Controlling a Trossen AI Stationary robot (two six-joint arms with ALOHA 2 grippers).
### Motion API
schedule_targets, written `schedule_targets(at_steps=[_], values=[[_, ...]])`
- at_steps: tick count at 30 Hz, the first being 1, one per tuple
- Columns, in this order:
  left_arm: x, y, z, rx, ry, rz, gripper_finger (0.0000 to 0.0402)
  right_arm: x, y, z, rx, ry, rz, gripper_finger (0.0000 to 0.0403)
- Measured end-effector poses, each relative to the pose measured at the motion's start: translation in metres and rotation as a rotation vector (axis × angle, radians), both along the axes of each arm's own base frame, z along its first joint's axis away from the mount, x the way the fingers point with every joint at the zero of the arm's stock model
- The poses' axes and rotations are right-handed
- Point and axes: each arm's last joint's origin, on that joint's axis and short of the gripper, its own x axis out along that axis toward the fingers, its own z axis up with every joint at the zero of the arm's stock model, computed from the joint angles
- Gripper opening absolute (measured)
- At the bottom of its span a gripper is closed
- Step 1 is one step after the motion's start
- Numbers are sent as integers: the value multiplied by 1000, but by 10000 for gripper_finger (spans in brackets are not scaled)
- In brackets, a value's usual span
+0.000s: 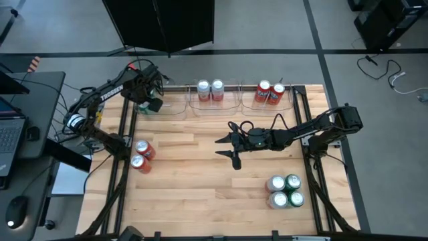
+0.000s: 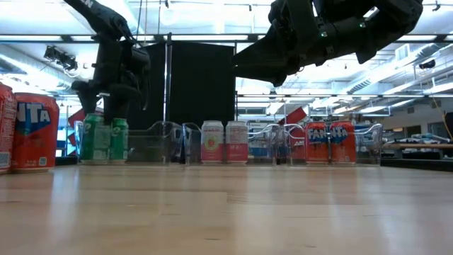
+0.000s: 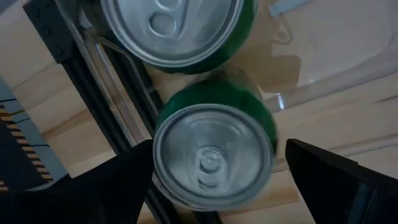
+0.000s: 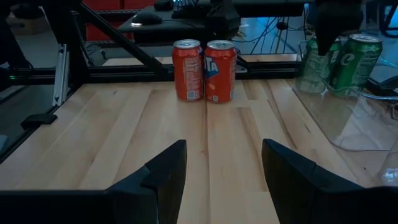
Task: Sort soda cans
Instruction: Put the green soda can in the top left transparent bin, then put the pink-white soda can into the top center transparent bin
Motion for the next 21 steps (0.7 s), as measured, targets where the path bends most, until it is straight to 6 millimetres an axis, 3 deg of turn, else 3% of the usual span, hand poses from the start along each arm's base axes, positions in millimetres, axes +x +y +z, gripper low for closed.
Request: schedule_targets(at_steps=[12, 16, 21], values=[[5, 3, 41, 69, -8, -64, 344, 0, 0, 0, -2, 0, 1, 195], [15, -6, 59, 187, -72, -172, 296, 0, 0, 0, -4, 3, 0, 195], [32, -31, 86, 385, -222, -321, 199, 0, 2, -1, -8, 10, -1, 177]])
